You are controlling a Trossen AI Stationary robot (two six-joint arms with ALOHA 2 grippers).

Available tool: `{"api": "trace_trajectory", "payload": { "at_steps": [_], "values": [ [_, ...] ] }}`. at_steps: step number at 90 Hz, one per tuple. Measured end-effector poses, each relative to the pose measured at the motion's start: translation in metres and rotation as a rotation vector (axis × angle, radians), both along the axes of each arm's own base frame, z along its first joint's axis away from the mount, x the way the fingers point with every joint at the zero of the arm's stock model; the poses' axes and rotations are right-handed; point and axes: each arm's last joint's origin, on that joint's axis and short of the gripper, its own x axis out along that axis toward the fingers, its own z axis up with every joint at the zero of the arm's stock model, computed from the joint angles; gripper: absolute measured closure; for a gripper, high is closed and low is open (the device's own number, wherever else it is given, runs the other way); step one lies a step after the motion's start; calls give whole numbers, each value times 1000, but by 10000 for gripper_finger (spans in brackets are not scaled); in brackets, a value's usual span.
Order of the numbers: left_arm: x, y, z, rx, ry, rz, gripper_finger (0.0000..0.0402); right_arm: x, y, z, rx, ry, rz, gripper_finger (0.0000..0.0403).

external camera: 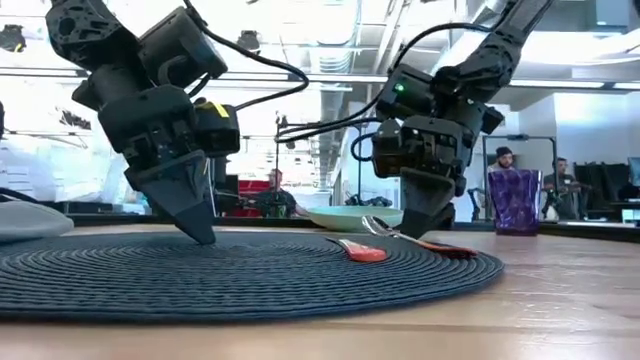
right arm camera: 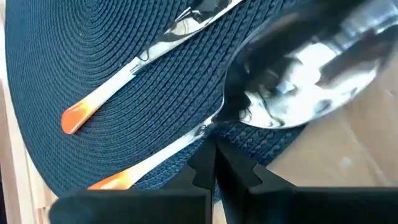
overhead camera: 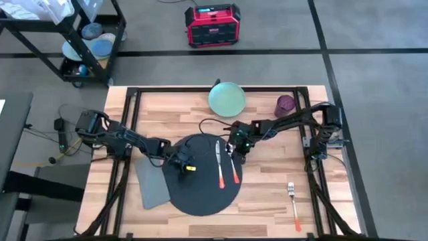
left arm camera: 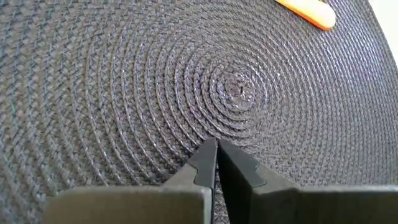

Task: Set table place
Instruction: Adjust the orange spoon on the dark gray placemat, then adjust the orange table knife on the dark gray placemat

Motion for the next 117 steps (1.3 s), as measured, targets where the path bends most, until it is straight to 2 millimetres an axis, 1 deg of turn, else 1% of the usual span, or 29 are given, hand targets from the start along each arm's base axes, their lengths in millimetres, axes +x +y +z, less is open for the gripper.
{"api": "trace_trajectory", "payload": {
  "at_steps": [16, 35, 97, 105, 117],
  "values": [
    [0, 0, 0, 1, -3, 0, 401, 7, -6, 7, -23, -21, -2, 403],
    [0, 0, 0, 3, -6, 1, 401, 6, -10, 7, -21, -9, -12, 403],
    [1, 0, 1, 15, -20, -9, 401, 9, -10, 9, -21, -45, -8, 403],
    [2, 0, 1, 11, -21, -4, 401, 15, -8, 16, -19, -62, -6, 403],
    [2, 0, 1, 9, -21, -1, 401, 33, -5, 38, -32, -143, 13, 403]
  ]
}}
